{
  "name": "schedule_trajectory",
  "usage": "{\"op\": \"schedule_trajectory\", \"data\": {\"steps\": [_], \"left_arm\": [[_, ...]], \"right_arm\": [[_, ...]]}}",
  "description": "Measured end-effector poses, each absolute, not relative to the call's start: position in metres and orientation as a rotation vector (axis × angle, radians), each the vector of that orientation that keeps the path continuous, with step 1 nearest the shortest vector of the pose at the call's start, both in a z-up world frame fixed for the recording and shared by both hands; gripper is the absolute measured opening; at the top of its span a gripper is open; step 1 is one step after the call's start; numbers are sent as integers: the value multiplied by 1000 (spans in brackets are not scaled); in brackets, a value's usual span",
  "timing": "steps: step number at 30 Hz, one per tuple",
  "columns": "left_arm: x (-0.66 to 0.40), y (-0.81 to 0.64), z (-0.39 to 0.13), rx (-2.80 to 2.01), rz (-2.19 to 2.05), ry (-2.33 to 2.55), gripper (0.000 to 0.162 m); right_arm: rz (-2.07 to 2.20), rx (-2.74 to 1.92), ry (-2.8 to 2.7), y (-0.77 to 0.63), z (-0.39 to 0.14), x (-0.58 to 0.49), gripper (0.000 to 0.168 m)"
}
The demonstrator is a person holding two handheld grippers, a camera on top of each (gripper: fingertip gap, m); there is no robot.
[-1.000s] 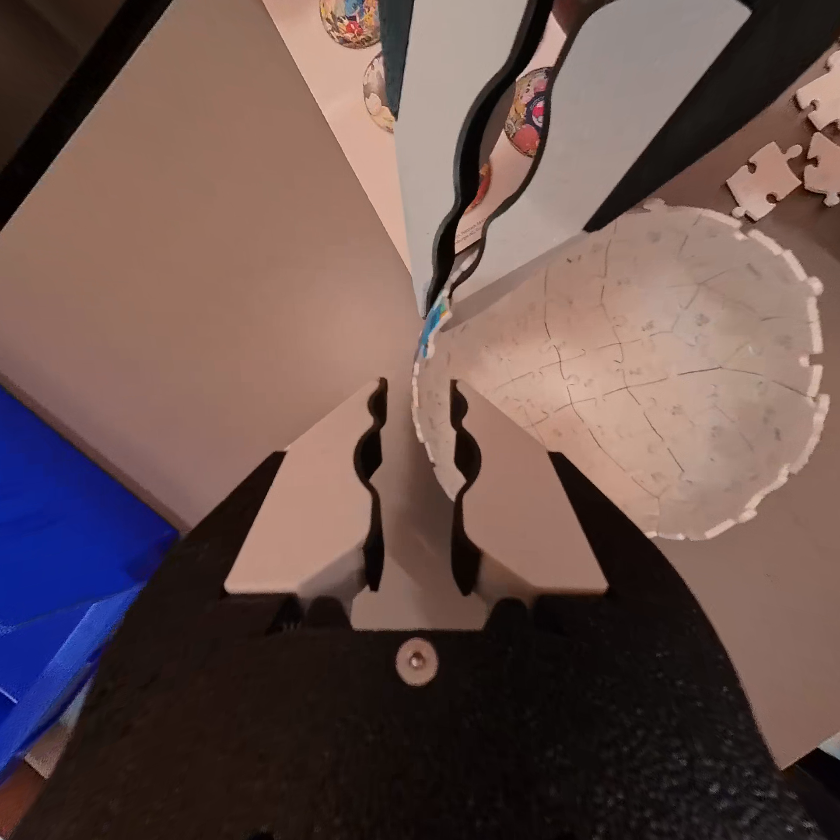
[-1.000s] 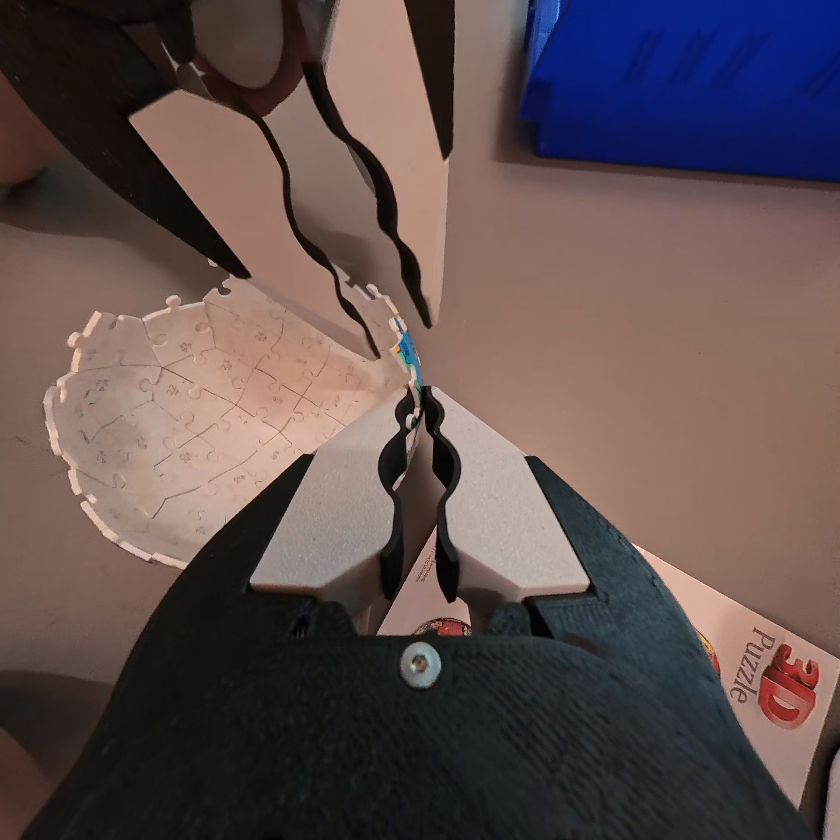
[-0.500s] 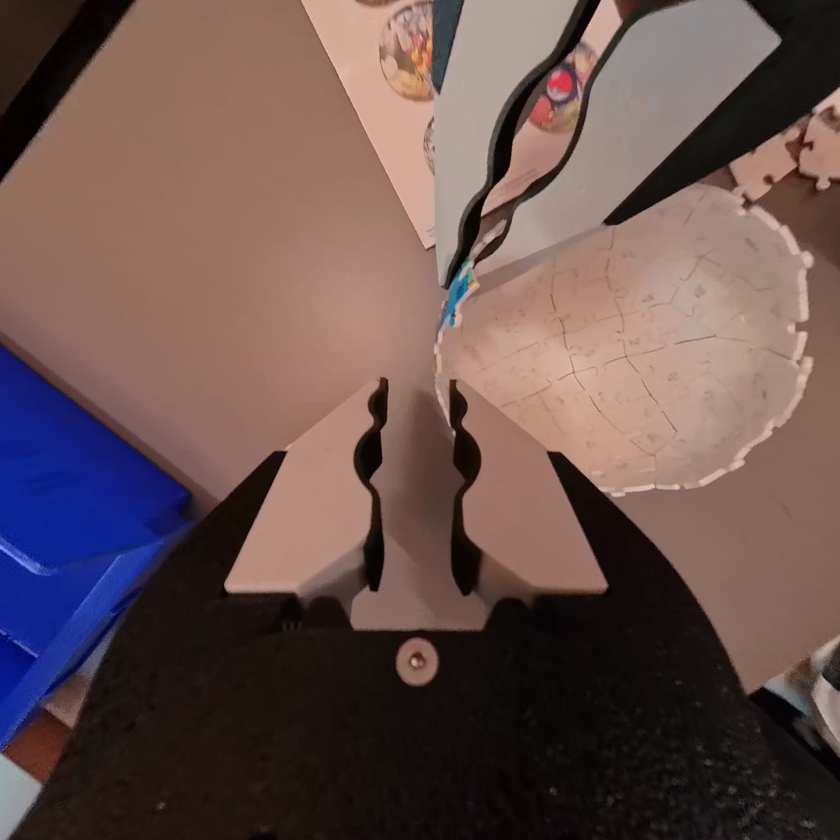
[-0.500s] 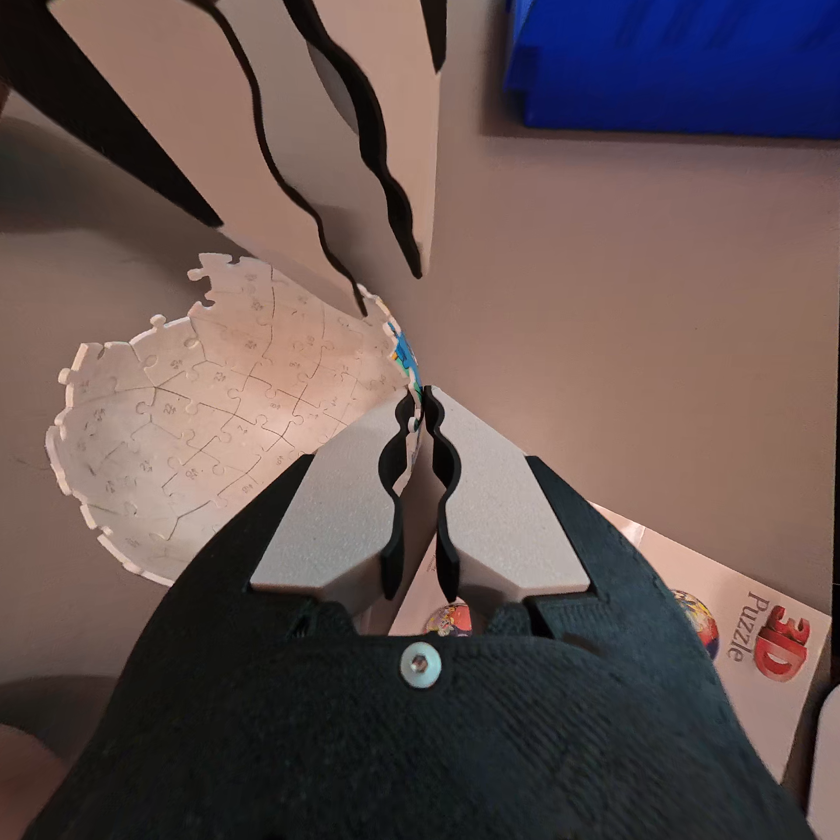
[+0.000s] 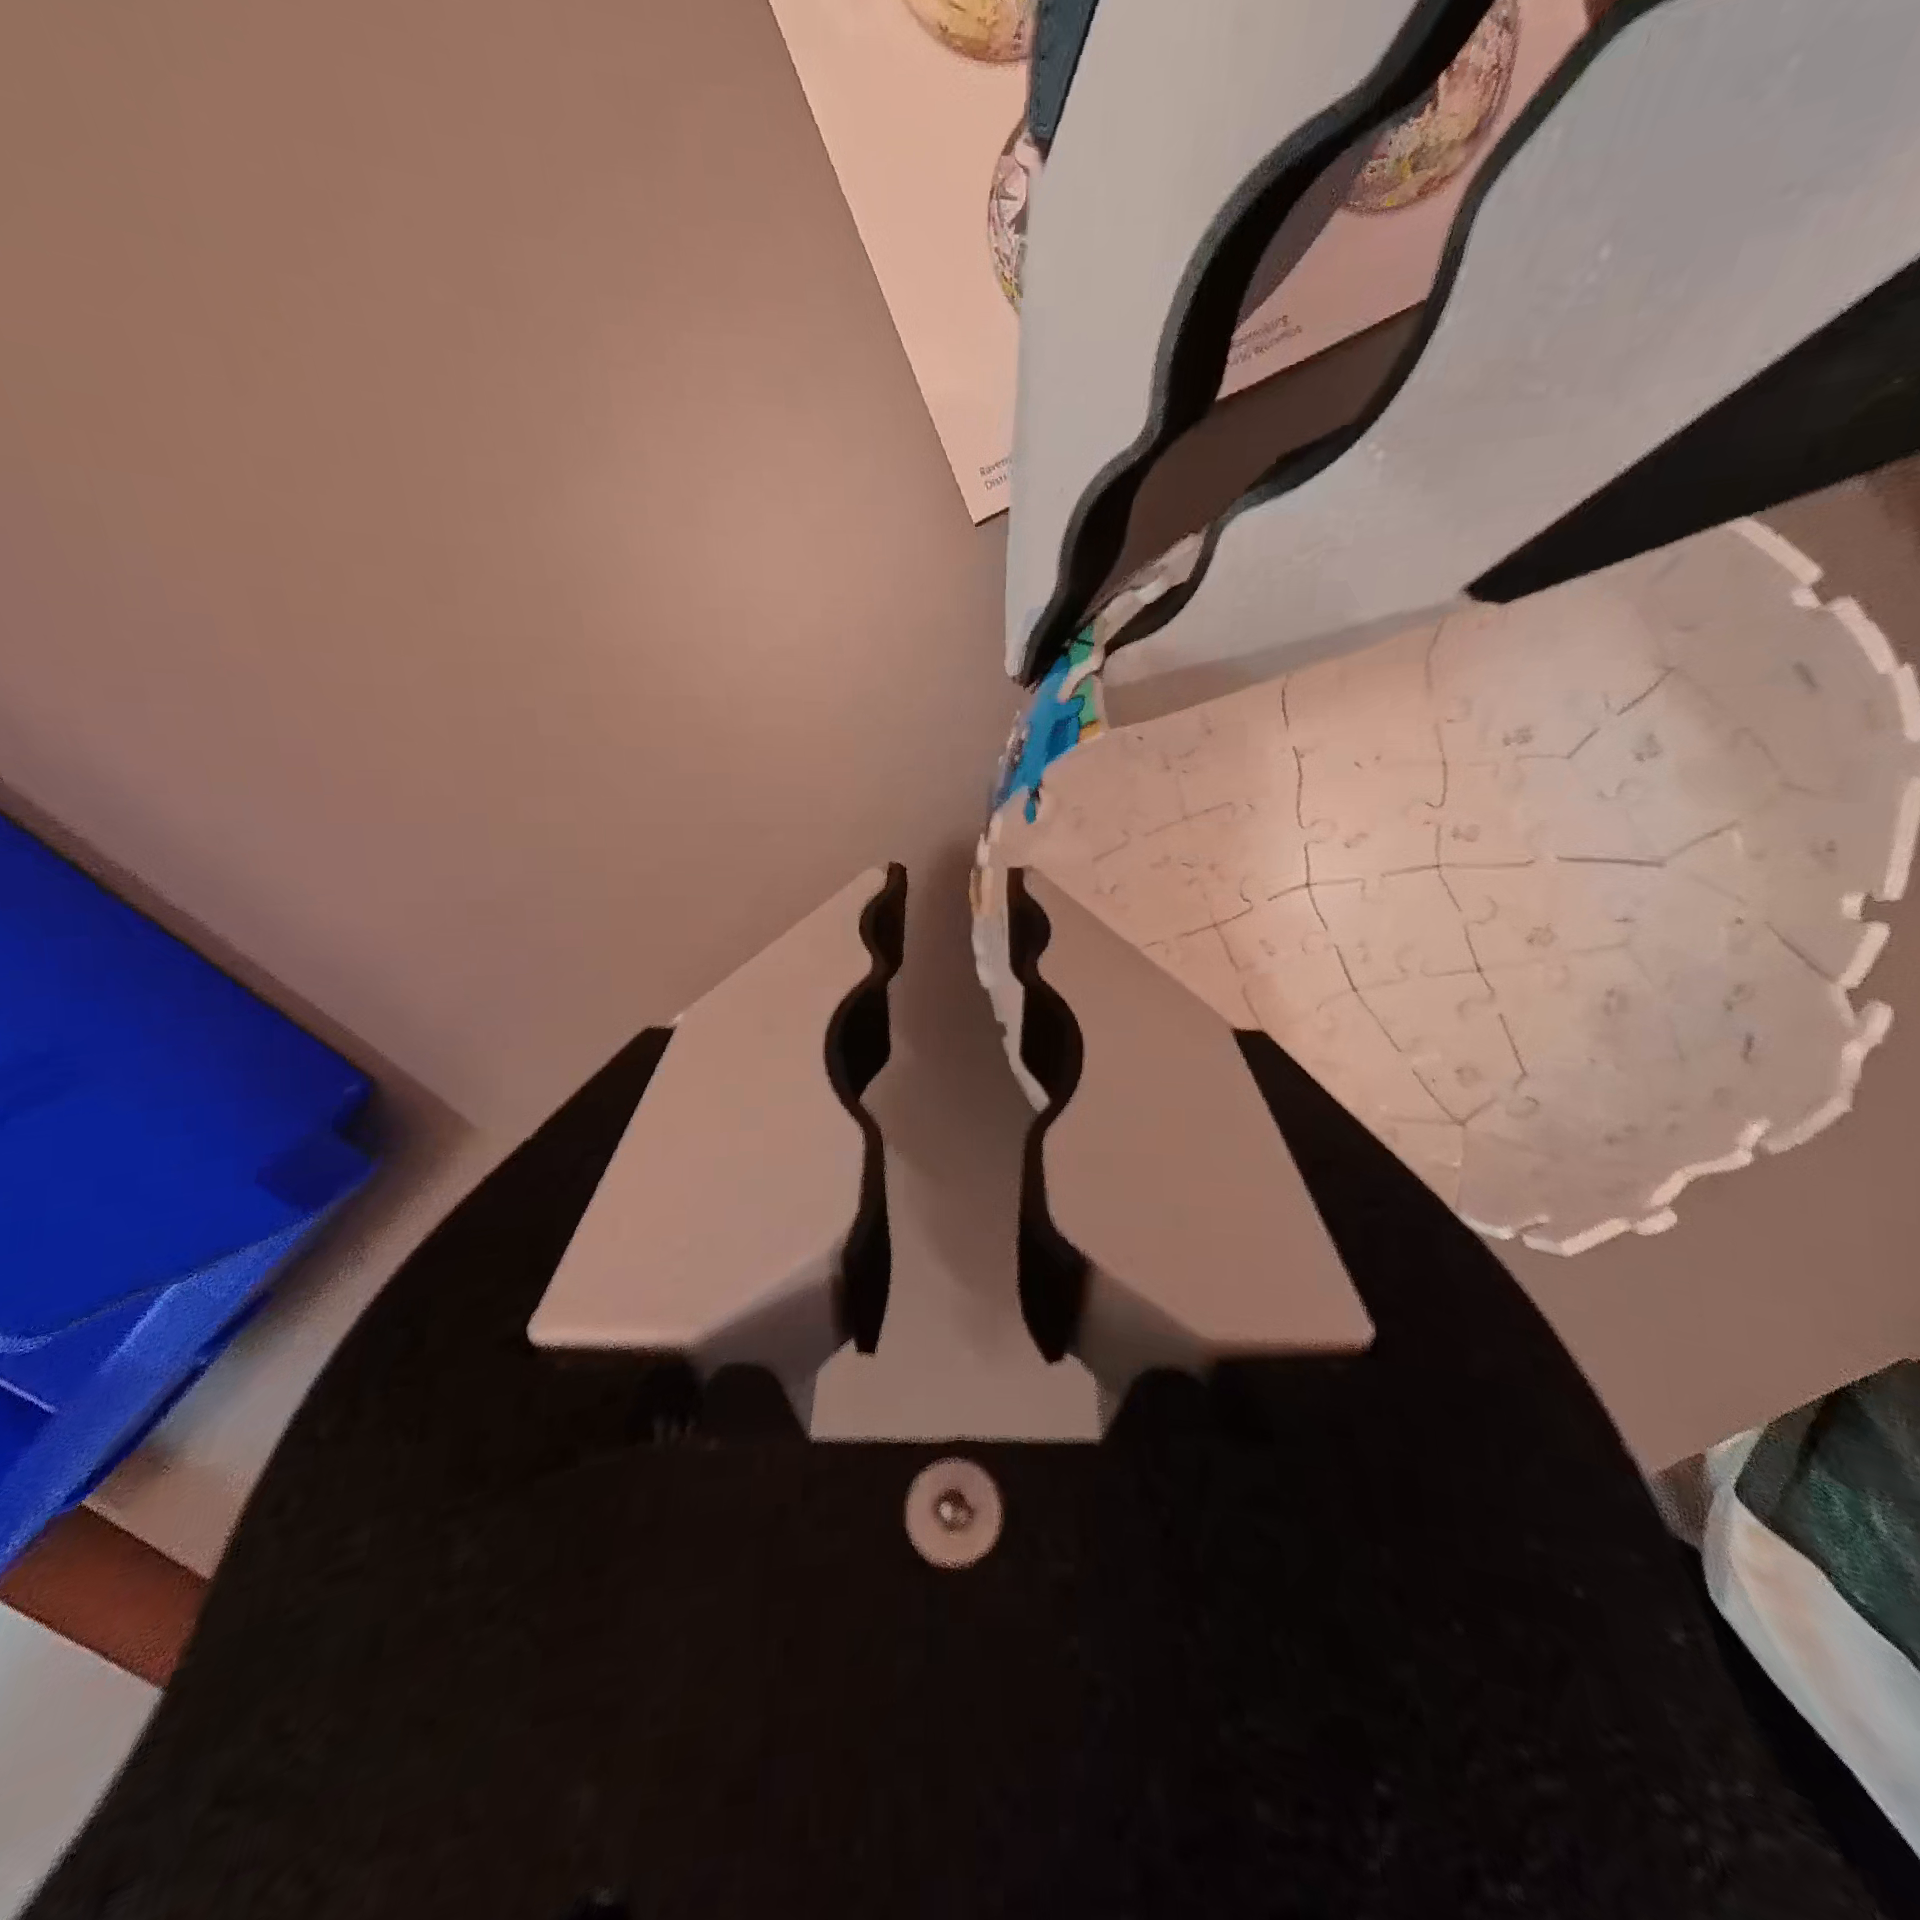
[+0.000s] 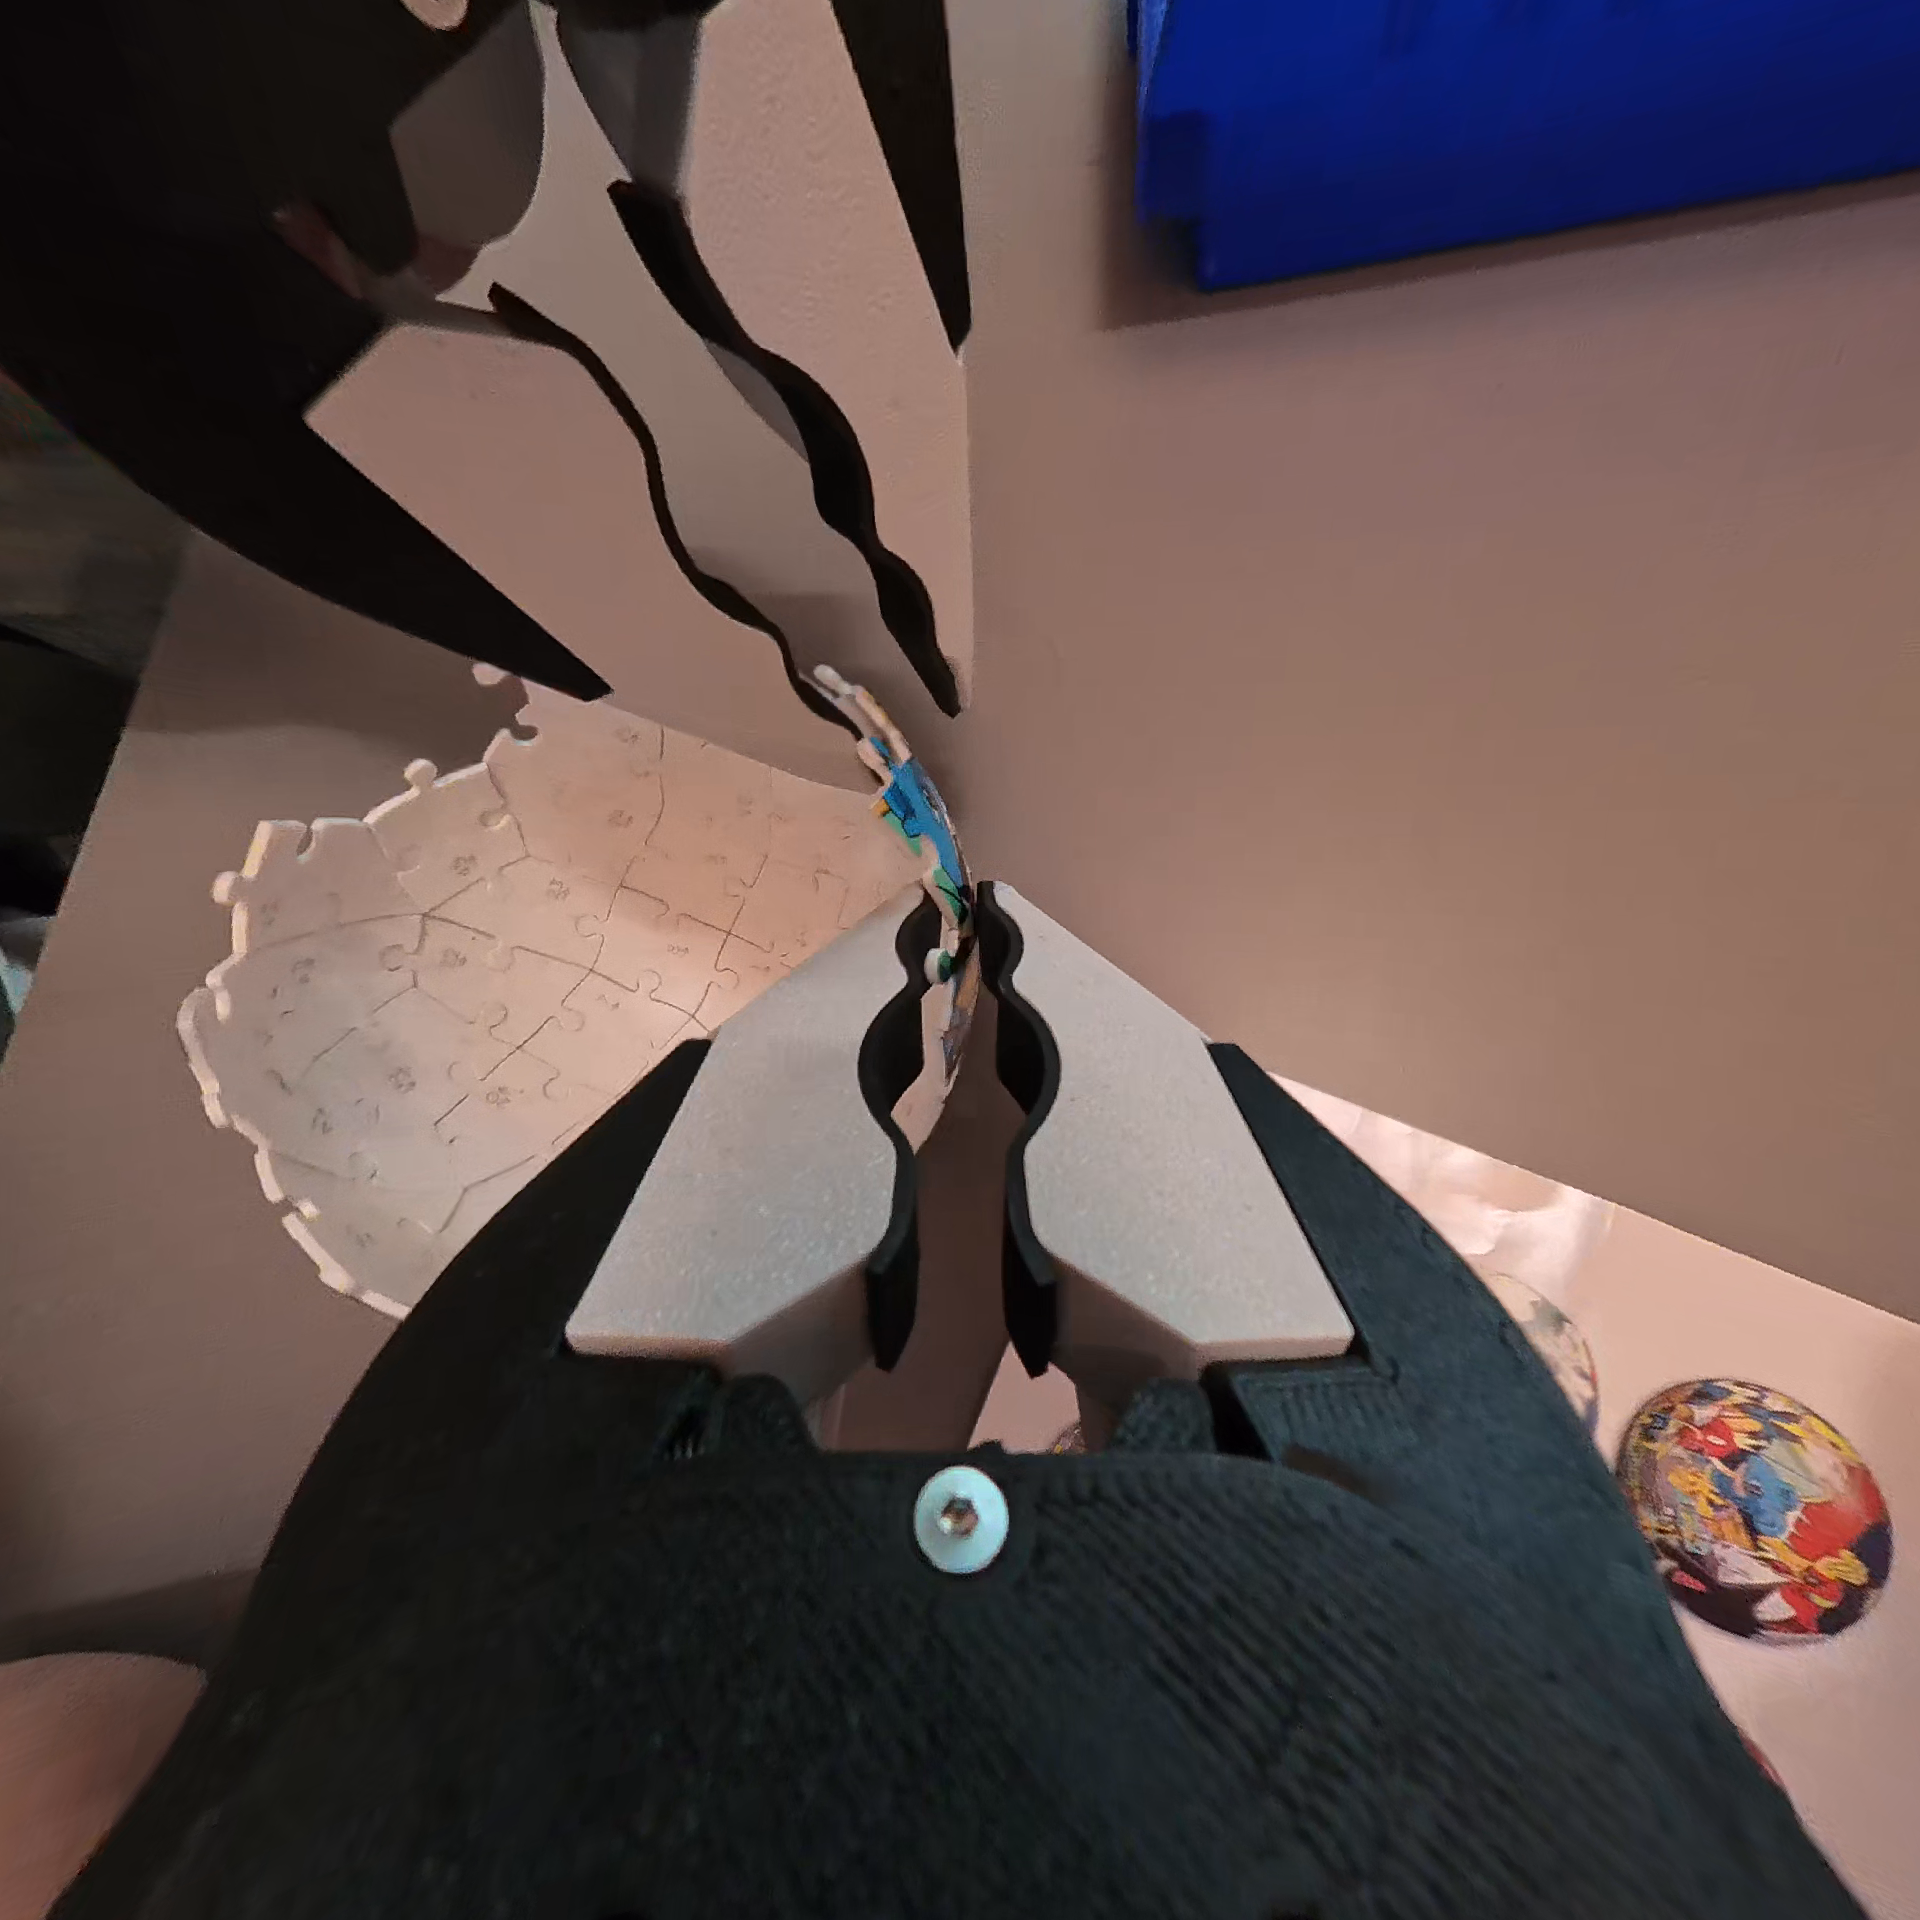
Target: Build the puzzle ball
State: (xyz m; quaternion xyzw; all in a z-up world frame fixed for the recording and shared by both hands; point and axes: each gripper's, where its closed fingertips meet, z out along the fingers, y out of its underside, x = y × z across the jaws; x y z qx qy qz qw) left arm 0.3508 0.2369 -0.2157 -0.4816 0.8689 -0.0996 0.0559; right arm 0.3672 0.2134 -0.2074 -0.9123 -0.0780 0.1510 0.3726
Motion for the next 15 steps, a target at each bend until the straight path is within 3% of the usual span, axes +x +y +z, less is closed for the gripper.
{"op": "schedule_trajectory", "data": {"steps": [1,4,15], "left_arm": [[351,237,-216,-1475,-309,2630,14],[349,232,-217,-1501,-350,2642,1],[350,231,-217,-1481,-395,2668,0]], "right_arm": [[399,-2334,-196,213,-208,367,4],[419,-2327,-190,211,-208,367,5],[424,-2325,-202,209,-208,365,7]]}}
